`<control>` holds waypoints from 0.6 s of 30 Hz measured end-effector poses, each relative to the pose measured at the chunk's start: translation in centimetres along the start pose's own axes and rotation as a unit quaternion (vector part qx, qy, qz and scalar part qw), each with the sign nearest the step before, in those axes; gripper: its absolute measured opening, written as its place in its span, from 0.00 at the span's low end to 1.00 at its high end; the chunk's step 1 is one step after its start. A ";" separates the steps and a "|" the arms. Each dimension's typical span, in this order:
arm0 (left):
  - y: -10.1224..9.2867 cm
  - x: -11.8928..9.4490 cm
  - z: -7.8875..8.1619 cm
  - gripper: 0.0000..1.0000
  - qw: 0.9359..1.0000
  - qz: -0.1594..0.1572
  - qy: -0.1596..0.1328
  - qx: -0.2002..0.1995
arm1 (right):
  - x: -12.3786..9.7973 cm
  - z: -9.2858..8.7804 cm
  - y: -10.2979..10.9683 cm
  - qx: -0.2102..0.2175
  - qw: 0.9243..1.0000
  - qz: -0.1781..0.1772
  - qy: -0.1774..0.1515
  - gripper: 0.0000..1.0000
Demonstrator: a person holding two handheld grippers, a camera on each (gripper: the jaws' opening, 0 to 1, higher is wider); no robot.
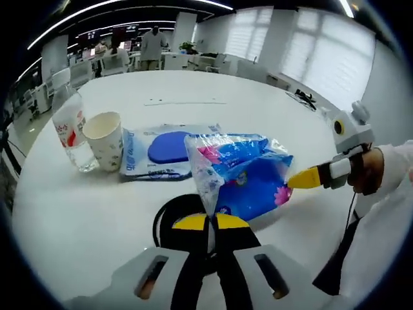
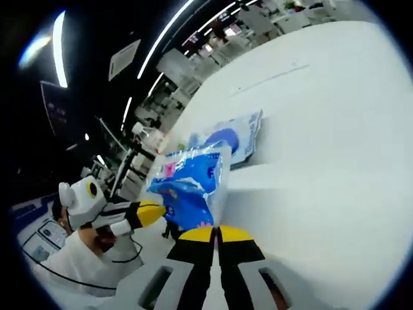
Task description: Arrange the tabletop items into an orderly group along one side of the table until the central work area is clear of visible clutter.
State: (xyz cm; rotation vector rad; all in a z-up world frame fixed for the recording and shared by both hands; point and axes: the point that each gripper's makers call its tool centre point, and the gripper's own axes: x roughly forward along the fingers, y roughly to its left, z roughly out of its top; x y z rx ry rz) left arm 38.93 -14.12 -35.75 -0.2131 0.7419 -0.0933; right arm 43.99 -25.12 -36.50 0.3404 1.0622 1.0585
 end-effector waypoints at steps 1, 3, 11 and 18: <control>-0.4 0.2 0.2 0.00 1.000 -0.003 -0.002 -0.006 | -0.2 0.2 -0.2 0.002 1.000 -0.003 -0.003 0.00; -1.4 0.6 0.8 0.00 1.000 -0.005 -0.009 -0.023 | -0.7 0.6 -0.3 -0.002 1.000 -0.009 -0.010 0.00; -3.6 2.2 1.3 0.00 0.999 -0.022 -0.001 -0.047 | -2.7 2.5 -2.1 0.002 0.998 -0.037 -0.044 0.00; -5.3 4.8 2.7 0.00 0.999 -0.031 0.020 -0.005 | -4.5 3.7 -4.7 0.020 0.995 -0.069 -0.068 0.00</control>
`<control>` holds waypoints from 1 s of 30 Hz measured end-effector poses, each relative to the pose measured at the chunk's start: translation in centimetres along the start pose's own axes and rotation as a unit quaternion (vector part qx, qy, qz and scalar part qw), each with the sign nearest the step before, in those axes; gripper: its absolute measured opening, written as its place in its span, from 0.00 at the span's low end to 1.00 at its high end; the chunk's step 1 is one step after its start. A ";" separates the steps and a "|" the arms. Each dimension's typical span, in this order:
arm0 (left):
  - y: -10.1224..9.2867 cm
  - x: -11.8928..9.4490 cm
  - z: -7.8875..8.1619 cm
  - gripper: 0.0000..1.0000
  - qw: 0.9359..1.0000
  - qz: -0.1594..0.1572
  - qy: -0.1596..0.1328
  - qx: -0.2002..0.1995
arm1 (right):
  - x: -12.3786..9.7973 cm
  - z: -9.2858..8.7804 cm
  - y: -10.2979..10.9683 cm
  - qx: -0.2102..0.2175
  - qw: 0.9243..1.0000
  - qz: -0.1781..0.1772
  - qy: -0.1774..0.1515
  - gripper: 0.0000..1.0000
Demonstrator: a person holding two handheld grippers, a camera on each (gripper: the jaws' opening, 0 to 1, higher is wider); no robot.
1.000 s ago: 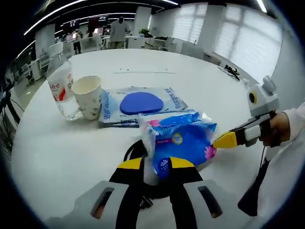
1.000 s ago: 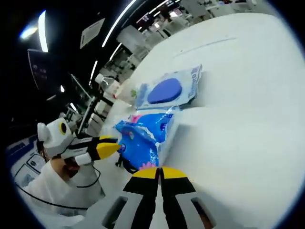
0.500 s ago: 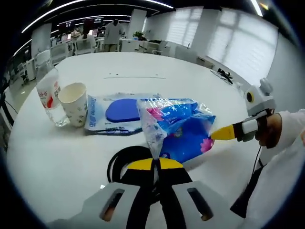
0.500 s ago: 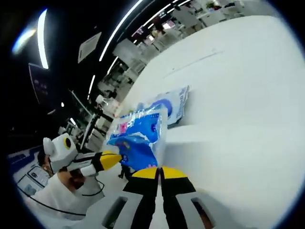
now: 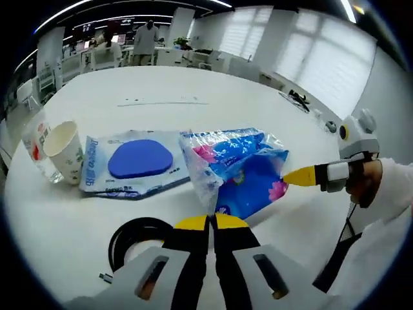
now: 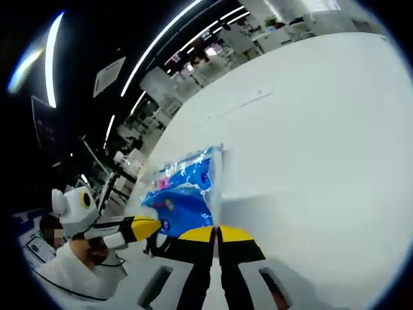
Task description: Arrange the tabletop items into an orderly group along one side of the table until the central work area is clear of visible clutter.
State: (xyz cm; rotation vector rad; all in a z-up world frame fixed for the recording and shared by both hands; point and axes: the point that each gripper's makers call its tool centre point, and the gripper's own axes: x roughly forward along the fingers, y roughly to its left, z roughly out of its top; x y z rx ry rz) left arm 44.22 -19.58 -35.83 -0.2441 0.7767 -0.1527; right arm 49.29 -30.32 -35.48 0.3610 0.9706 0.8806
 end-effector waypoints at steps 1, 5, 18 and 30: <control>0.0 0.4 0.2 0.00 1.000 -0.003 0.003 0.003 | -0.1 0.3 -0.4 0.004 1.000 -0.005 -0.004 0.00; -1.1 1.7 0.9 0.00 1.000 -0.012 0.015 0.019 | -0.7 1.3 -1.7 0.024 0.999 -0.019 -0.021 0.00; -2.0 5.2 2.3 0.00 0.999 -0.027 0.037 0.007 | -0.2 3.3 -5.1 0.042 0.997 -0.050 -0.039 0.00; -1.0 8.5 3.4 0.00 0.996 -0.023 0.053 -0.063 | 2.1 5.4 -7.5 0.049 0.995 -0.079 -0.035 0.00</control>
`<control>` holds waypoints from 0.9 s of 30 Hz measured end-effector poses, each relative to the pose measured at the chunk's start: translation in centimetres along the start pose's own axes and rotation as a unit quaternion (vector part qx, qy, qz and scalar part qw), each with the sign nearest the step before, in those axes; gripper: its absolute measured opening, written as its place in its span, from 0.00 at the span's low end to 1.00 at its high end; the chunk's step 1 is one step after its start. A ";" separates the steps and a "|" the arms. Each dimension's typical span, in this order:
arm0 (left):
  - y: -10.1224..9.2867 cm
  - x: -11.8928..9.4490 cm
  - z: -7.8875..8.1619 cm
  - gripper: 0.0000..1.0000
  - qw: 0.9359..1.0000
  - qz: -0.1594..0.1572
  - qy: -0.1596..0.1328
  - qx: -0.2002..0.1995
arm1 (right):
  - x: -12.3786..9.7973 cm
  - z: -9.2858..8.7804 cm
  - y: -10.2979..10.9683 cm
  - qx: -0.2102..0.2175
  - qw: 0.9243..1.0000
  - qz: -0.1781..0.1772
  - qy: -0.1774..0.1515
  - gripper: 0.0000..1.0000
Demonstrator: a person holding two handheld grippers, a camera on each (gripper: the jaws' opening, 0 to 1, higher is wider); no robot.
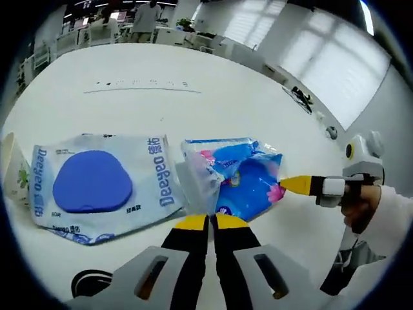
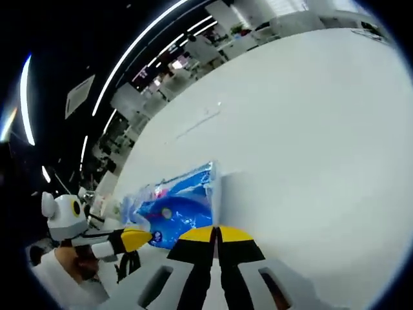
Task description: Arrange the tabletop items into an orderly group along one side of the table until the central work area is clear of visible clutter.
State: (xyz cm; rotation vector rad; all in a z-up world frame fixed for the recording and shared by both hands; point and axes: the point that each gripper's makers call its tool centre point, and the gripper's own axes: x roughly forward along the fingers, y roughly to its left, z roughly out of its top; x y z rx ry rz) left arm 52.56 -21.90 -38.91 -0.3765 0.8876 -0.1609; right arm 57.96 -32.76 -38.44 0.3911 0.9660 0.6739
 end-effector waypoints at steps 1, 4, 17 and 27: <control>0.1 0.2 0.1 0.00 1.000 0.001 0.000 -0.001 | 0.1 0.1 0.0 -0.003 1.000 -0.001 -0.003 0.00; 0.8 0.9 0.3 0.00 0.999 0.001 0.002 -0.033 | 0.6 0.1 -0.4 -0.021 1.000 -0.010 0.002 0.00; 1.7 1.8 0.8 0.00 0.997 0.014 -0.008 -0.070 | 2.5 0.7 -0.7 0.000 1.000 -0.020 -0.011 0.00; 1.1 2.0 0.4 0.04 0.997 0.004 -0.009 -0.082 | 2.9 0.6 -1.9 0.015 1.000 -0.020 -0.012 0.00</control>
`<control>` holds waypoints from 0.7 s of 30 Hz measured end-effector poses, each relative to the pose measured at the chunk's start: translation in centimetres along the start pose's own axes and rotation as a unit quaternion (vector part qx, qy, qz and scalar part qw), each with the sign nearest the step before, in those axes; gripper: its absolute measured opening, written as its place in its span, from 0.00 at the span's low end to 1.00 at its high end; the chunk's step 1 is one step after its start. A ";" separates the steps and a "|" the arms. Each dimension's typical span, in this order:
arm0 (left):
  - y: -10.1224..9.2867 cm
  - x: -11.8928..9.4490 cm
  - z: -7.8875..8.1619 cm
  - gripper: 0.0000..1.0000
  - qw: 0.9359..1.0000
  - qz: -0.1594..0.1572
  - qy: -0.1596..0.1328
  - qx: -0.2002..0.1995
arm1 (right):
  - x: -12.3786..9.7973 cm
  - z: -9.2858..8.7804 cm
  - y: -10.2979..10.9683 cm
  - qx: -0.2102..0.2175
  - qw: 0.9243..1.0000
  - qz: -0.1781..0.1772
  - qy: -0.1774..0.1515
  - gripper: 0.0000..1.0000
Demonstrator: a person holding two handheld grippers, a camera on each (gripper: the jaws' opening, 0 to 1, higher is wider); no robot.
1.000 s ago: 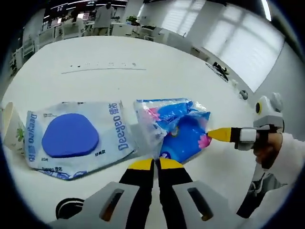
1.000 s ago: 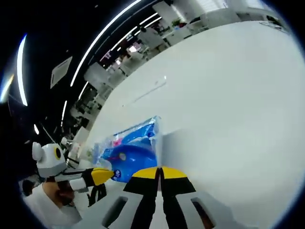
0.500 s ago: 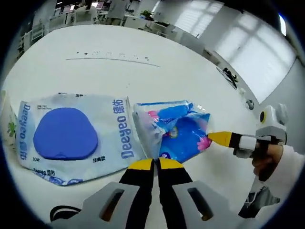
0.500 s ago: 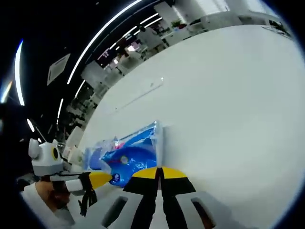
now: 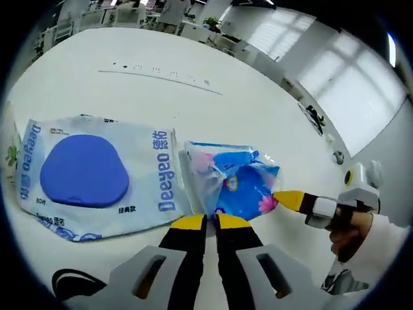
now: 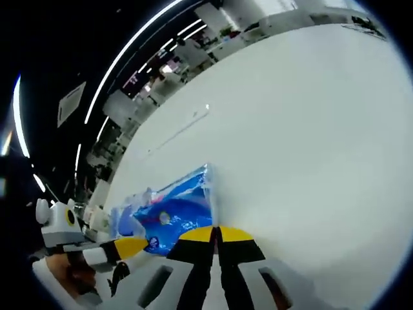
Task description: Arrange the tabletop items into an orderly group along one side of the table until the central work area is clear of visible clutter.
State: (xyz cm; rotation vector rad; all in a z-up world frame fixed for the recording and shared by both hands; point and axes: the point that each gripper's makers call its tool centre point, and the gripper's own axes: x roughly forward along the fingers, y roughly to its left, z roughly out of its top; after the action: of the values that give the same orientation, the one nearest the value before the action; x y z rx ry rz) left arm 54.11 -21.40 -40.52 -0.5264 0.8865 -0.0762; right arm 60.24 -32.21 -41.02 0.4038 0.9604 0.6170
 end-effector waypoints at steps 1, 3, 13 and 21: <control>0.0 0.0 -0.1 0.04 1.000 0.000 0.002 0.000 | 0.0 0.0 0.0 -0.001 1.000 0.001 0.000 0.00; -0.1 0.0 -0.2 0.05 1.000 -0.001 0.001 -0.001 | -0.2 -0.2 0.3 0.001 1.000 0.003 0.000 0.00; -0.9 -0.9 -0.6 0.14 1.000 -0.011 -0.004 0.007 | -0.3 -1.0 0.7 -0.008 1.000 0.008 -0.006 0.14; -1.5 -2.5 -1.3 0.44 1.000 -0.018 -0.005 0.024 | -1.1 -1.8 1.8 -0.056 0.998 0.038 -0.009 0.34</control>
State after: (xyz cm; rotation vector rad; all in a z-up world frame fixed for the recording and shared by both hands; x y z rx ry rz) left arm 51.79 -22.49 -38.69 -0.4973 0.8635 -0.1278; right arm 57.69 -31.43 -40.24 0.3466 0.8914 0.7306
